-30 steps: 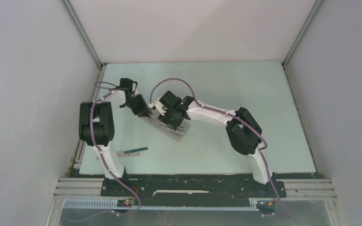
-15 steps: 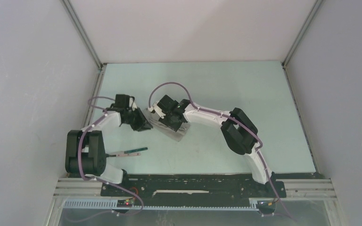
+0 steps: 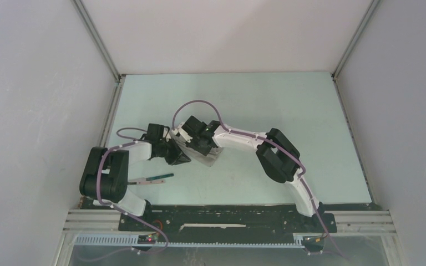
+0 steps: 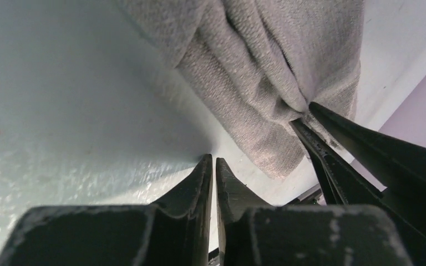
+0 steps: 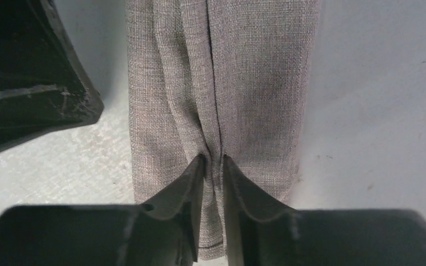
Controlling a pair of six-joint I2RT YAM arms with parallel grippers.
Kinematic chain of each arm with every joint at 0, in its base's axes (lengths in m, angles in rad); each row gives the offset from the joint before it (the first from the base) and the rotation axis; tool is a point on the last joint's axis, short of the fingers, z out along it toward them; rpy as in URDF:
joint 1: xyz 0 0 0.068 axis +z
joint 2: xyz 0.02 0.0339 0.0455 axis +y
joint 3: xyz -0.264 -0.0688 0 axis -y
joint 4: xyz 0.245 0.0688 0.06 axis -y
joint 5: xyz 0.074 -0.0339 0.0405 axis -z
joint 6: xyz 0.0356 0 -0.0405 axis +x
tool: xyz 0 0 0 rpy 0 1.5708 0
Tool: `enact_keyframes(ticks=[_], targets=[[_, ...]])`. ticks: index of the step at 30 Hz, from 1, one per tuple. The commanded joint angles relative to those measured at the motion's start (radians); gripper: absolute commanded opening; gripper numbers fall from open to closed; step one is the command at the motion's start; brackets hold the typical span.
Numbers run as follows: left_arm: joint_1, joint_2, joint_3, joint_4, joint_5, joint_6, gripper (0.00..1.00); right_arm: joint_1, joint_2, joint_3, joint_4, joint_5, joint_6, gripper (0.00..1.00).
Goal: Fold the napkin into a case and place the utensils inside
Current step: Stuff the top corner of the smaller-rectangle-folded napkin at the center of the board, then smooth out the smaller rectangle-folded napkin at the center of the board.
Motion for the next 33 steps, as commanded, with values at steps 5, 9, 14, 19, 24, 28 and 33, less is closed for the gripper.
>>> enact_keyframes(ticks=[5, 9, 14, 19, 24, 28, 33], targets=[[-0.016, 0.030, -0.043, 0.155, 0.019, -0.076, 0.12, 0.014, -0.015, 0.021, 0.051, 0.025, 0.043, 0.00], [-0.017, 0.041, -0.069, 0.201, 0.022, -0.104, 0.11, 0.021, -0.069, 0.024, 0.028, 0.005, 0.073, 0.00], [-0.017, 0.048, -0.087, 0.254, 0.019, -0.128, 0.11, 0.025, -0.106, 0.018, 0.003, -0.065, 0.112, 0.00], [-0.018, 0.045, -0.087, 0.258, 0.017, -0.129, 0.10, 0.025, -0.090, 0.026, -0.004, -0.116, 0.153, 0.00], [-0.017, 0.041, -0.083, 0.258, 0.013, -0.129, 0.10, 0.026, -0.065, 0.029, -0.004, -0.150, 0.199, 0.00], [-0.018, 0.044, -0.079, 0.258, 0.005, -0.125, 0.10, 0.022, -0.074, 0.029, 0.003, -0.177, 0.234, 0.00], [-0.017, 0.030, -0.085, 0.253, -0.001, -0.118, 0.10, -0.001, -0.073, -0.005, 0.040, -0.241, 0.292, 0.00]])
